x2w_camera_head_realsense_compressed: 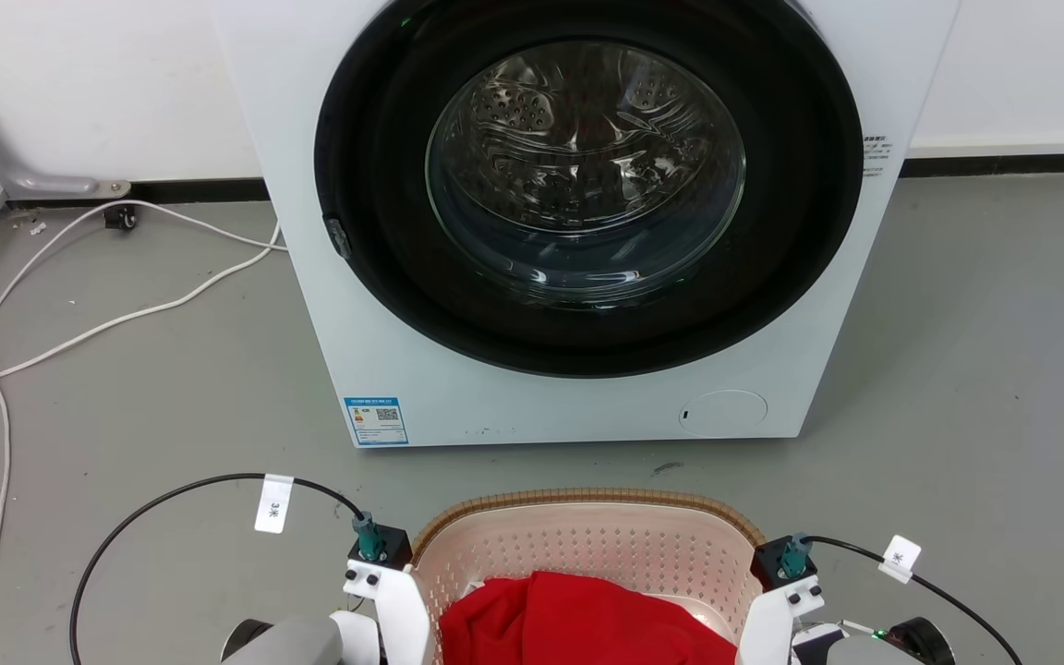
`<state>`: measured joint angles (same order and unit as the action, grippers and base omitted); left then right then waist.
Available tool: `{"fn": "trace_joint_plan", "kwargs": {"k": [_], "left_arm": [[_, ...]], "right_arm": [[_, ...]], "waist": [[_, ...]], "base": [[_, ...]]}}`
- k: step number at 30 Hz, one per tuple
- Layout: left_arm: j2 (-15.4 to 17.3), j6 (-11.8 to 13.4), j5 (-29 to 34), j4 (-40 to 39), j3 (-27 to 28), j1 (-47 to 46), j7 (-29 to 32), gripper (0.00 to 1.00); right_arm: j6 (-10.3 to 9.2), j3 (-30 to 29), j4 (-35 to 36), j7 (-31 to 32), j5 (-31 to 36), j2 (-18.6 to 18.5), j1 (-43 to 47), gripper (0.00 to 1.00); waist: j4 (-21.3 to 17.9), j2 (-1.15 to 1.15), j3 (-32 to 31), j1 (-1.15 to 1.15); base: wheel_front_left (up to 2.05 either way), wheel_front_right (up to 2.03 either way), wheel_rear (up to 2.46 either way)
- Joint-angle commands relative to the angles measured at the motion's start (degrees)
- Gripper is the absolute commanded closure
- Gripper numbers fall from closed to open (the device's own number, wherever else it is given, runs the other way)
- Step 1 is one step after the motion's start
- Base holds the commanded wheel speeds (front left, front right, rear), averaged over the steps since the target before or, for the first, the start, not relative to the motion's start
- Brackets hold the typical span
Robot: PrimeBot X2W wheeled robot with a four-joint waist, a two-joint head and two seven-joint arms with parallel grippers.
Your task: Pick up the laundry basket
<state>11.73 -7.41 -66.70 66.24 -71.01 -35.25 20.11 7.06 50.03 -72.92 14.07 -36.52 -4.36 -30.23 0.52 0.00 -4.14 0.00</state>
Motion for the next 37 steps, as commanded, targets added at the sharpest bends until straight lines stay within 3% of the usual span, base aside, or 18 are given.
{"fn": "trace_joint_plan", "kwargs": {"k": [1, 37], "left_arm": [[0.81, -0.02, 0.23, 0.08, -0.17, -1.58, -0.76, 1.0], [1.15, -0.03, -1.31, -0.22, -1.78, -1.49, -1.32, 1.0]], "right_arm": [[0.78, 1.22, -0.26, 0.0, 0.29, -0.23, -0.06, 1.0], [0.79, 6.49, -0.72, -0.2, -5.26, -0.52, -0.4, 1.0]], "waist": [[0.03, 0.0, -0.01, 0.0], [0.12, 0.0, 0.23, 0.0]], "base": [[0.0, 0.0, 0.0], [0.0, 0.0, 0.0]]}}
